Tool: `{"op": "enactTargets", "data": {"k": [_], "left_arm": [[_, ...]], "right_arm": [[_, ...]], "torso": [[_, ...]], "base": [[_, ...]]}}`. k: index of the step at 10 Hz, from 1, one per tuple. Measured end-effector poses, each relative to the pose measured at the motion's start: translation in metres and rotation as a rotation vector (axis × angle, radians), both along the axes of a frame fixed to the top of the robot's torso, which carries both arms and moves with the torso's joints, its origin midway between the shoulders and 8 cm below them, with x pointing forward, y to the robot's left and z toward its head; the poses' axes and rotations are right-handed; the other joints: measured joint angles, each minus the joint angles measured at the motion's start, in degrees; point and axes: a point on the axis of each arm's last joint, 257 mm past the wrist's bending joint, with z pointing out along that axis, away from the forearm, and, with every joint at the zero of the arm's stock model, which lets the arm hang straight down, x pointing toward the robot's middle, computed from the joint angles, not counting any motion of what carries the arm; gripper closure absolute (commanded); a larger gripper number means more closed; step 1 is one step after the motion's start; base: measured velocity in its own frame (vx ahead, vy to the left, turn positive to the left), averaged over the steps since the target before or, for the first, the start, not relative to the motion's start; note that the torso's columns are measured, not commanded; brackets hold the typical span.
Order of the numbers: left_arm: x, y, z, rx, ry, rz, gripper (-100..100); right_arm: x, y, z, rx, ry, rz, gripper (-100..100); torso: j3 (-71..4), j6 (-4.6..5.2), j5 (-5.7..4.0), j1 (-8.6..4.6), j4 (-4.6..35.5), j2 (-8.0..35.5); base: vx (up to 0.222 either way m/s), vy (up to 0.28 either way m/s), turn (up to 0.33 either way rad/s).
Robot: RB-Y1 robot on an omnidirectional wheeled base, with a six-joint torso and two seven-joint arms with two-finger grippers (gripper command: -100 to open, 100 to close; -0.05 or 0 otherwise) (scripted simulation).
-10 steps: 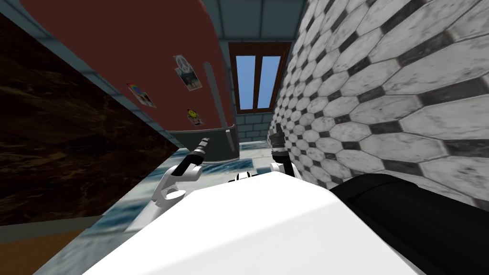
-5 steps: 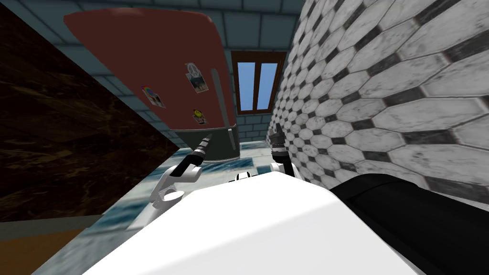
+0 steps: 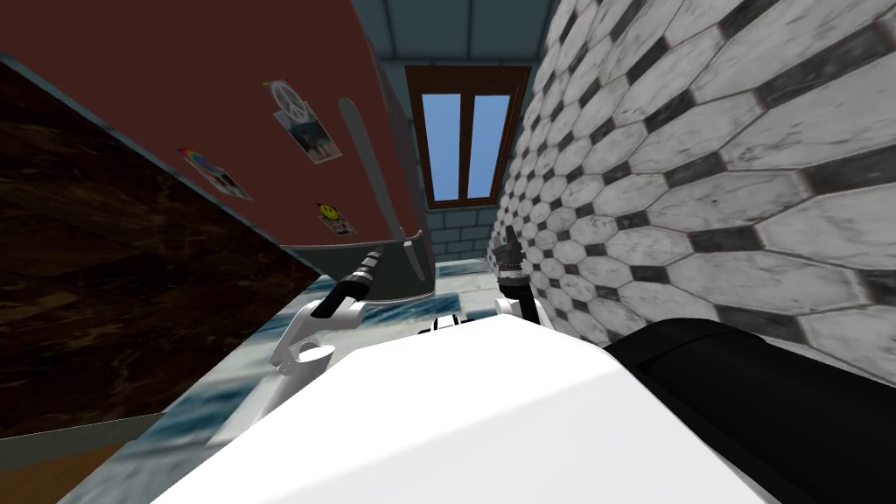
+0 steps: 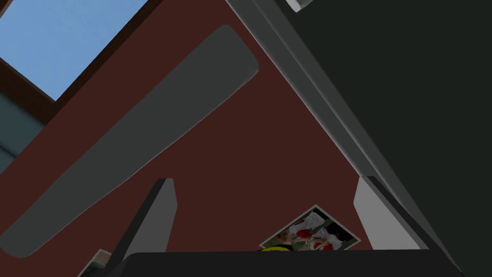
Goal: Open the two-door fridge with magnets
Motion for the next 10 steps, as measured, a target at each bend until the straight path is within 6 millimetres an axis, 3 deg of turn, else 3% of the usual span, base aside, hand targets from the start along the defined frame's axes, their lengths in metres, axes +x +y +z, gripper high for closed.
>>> {"op": "enactTargets", "data": {"k": [6, 7, 10], "left_arm": [[0.013, 0.035, 0.001, 0.073, 0.02, 0.082, -100], [0.015, 0.041, 0.002, 0.084, 0.023, 0.097, -100], [0.027, 0.062, 0.003, 0.09, 0.026, 0.148, -100]], "right_arm": [[0.0, 0.0, 0.0, 0.0, 0.0, 0.0, 0], [0.0, 0.0, 0.0, 0.0, 0.0, 0.0, 0], [0.0, 0.0, 0.0, 0.0, 0.0, 0.0, 0]], "torso": [[-0.1, 0.0, -0.02, -0.1, 0.0, -0.1], [-0.1, 0.0, -0.04, -0.13, 0.0, -0.1], [0.2, -0.04, 0.03, 0.18, 0.2, 0.4]], "base": [[0.168, -0.158, 0.0], [0.065, -0.071, 0.008], [-0.09, 0.027, -0.295]]}}
